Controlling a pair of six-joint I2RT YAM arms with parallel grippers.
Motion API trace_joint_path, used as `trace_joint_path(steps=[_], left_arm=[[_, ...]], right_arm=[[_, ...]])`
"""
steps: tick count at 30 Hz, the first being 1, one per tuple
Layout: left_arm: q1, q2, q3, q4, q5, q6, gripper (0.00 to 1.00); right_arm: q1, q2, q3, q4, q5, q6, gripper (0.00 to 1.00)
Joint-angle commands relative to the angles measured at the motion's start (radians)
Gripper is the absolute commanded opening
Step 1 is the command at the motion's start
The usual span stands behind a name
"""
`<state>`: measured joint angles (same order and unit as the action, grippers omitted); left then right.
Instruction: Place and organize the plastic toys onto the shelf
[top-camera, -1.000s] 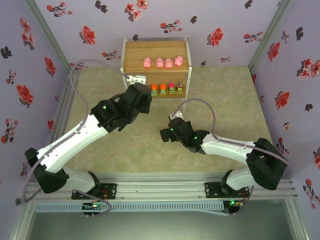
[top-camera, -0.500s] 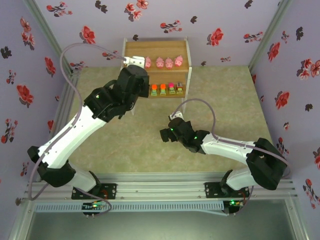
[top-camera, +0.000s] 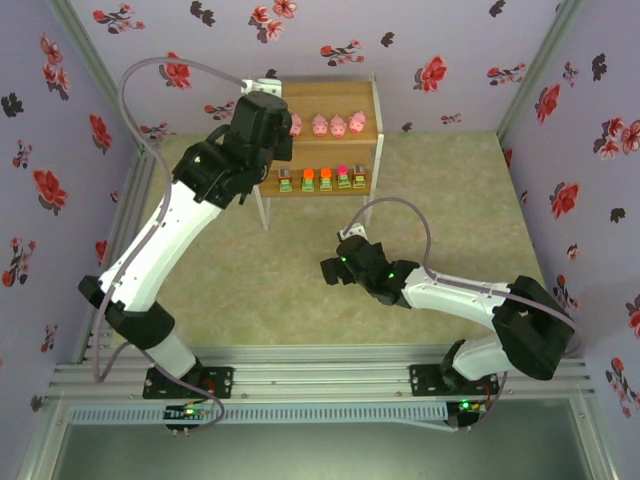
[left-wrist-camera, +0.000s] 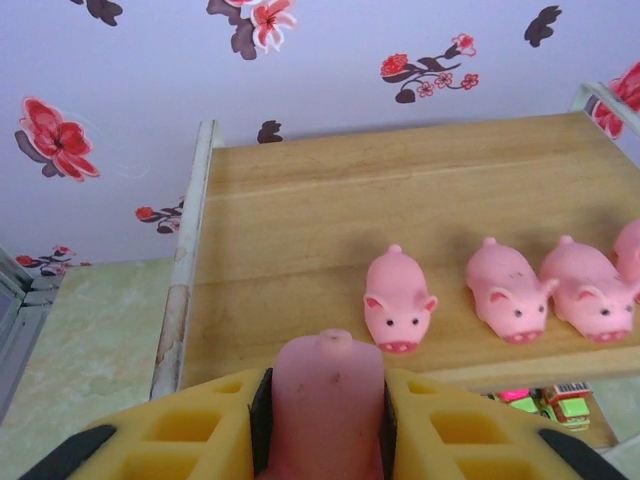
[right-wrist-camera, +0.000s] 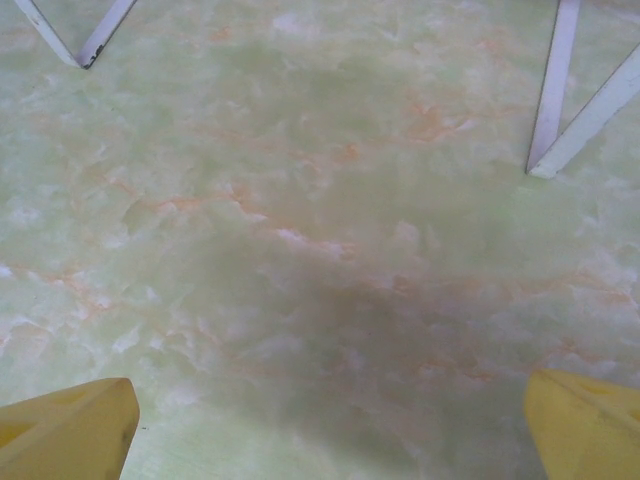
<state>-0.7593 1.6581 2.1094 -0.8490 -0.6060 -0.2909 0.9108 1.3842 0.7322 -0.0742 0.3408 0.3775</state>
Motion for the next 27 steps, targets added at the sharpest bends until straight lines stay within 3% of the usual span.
trace_joint_path(steps=[1,15,27], left_arm=[[0.033,0.042,0.066,-0.027,0.04,0.025,0.34],[0.129,0.164,0.18,-0.063,0.123,0.003,0.34],[0.16,0.217,0.214,-0.117,0.17,-0.021,0.34]], right_arm=[[0.005,-0.001,0.026,-0.018,0.03,0.006,0.99],[0.005,0.001,0.028,-0.019,0.037,0.003,0.99],[0.006,-0.003,0.029,-0.02,0.041,0.003,0.99]])
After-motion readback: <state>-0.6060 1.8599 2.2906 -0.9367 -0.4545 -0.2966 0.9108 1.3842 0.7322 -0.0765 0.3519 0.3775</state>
